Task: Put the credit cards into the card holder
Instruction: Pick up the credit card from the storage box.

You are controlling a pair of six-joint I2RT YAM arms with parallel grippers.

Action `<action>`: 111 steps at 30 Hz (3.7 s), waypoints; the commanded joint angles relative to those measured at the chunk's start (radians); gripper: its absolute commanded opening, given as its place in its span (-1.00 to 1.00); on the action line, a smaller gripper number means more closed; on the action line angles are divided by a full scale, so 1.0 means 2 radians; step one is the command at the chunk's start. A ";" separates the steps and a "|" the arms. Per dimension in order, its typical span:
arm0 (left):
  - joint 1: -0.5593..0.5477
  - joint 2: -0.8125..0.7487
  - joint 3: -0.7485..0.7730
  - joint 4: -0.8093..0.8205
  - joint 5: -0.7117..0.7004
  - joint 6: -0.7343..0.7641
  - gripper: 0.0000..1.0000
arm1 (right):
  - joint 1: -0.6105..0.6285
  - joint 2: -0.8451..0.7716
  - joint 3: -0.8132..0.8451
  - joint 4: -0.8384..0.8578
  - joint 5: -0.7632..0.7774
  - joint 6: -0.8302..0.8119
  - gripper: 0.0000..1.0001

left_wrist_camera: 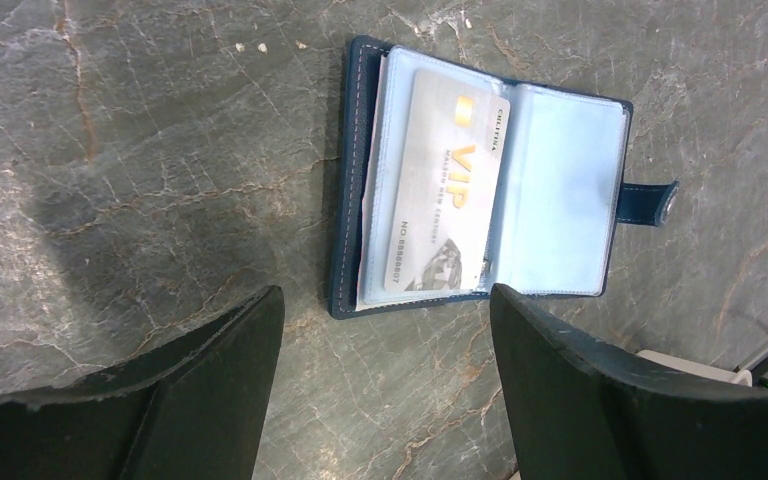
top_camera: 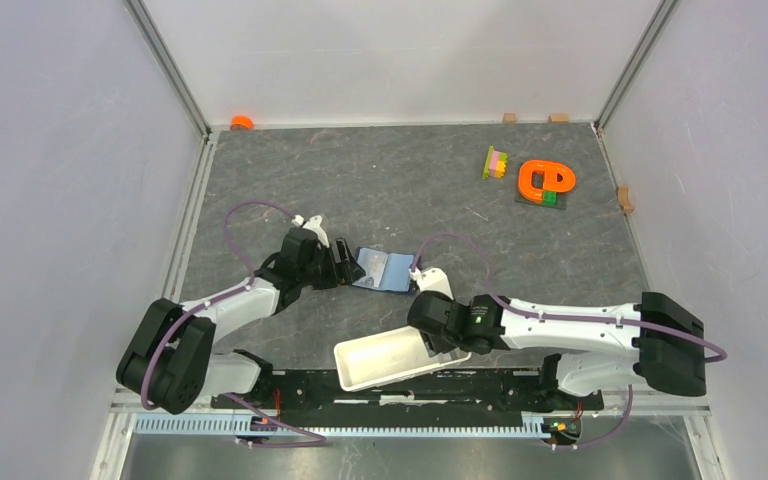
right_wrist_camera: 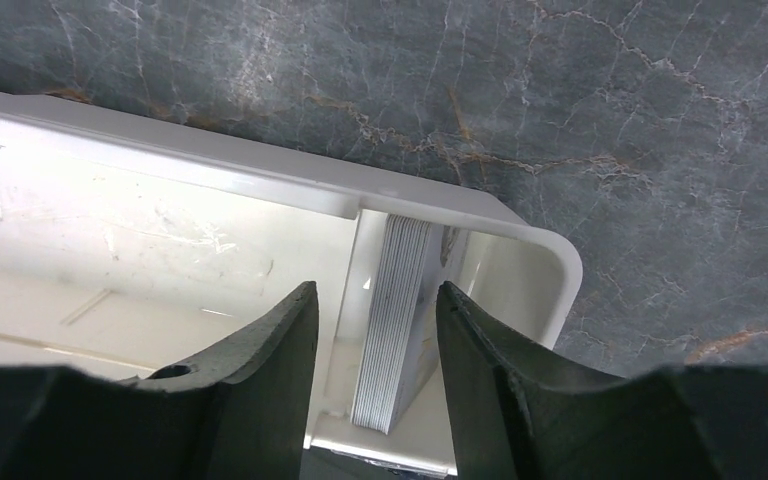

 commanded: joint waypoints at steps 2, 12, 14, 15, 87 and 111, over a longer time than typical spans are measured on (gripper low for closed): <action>0.000 -0.012 -0.004 0.007 0.003 0.013 0.64 | 0.003 -0.025 0.016 0.001 0.010 0.017 0.01; 0.000 -0.015 -0.007 0.009 0.002 0.013 0.64 | 0.003 -0.031 0.012 -0.011 0.016 0.027 -0.06; 0.000 -0.015 -0.007 0.009 0.003 0.014 0.64 | 0.004 -0.021 0.014 -0.027 0.026 0.029 0.05; 0.000 -0.014 -0.009 0.009 0.002 0.014 0.64 | 0.003 -0.015 0.013 -0.029 0.027 0.029 0.09; 0.000 -0.003 -0.015 0.022 0.000 0.011 0.66 | 0.003 -0.068 -0.029 0.034 -0.005 0.040 -1.00; 0.000 0.002 -0.015 0.026 0.000 0.012 0.66 | 0.023 0.031 -0.005 0.040 -0.001 0.042 0.38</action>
